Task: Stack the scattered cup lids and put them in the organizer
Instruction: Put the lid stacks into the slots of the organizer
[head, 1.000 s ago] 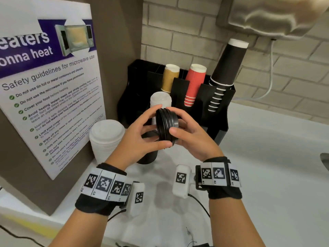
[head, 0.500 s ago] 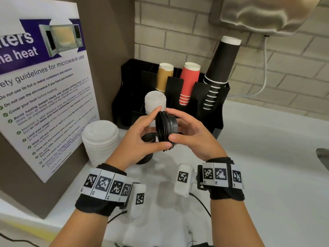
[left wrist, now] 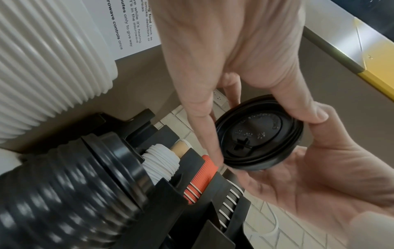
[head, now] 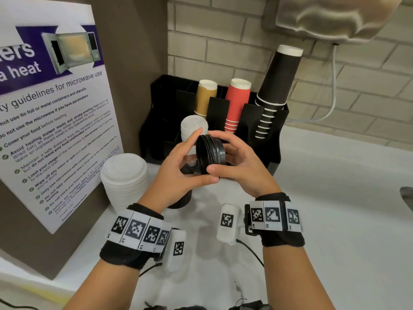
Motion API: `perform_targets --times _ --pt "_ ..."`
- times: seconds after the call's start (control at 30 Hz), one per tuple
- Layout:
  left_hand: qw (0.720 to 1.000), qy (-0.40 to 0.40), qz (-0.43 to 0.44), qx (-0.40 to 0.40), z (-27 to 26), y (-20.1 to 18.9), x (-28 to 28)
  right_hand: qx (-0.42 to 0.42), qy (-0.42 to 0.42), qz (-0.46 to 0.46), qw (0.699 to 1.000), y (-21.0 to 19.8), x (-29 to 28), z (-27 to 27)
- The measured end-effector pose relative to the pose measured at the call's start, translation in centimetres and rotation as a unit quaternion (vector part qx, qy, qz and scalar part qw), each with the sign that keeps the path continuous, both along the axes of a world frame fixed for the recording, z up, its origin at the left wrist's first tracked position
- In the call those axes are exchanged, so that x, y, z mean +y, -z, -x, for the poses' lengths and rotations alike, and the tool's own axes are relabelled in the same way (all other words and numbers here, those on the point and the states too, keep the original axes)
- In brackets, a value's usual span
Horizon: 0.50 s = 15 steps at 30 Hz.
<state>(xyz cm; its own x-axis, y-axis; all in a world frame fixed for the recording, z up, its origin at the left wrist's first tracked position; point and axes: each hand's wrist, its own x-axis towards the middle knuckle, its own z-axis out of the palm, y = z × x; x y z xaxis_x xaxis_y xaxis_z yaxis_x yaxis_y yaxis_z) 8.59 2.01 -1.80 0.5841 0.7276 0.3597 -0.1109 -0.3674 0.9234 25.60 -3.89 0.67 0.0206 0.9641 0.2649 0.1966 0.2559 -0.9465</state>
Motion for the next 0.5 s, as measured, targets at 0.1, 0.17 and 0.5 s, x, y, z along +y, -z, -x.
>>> perform_targets --times 0.1,0.17,0.5 --pt "0.999 -0.017 0.032 -0.019 0.2 -0.5 0.3 -0.014 0.057 -0.050 0.997 -0.7 1.7 -1.0" --pt "0.998 -0.064 0.019 -0.010 0.9 -1.0 0.8 -0.035 0.165 -0.077 0.983 -1.1 3.5 -2.7" --pt "0.989 -0.148 0.009 -0.002 3.9 -2.2 1.7 -0.491 0.160 0.153 0.843 1.6 10.3 -6.6"
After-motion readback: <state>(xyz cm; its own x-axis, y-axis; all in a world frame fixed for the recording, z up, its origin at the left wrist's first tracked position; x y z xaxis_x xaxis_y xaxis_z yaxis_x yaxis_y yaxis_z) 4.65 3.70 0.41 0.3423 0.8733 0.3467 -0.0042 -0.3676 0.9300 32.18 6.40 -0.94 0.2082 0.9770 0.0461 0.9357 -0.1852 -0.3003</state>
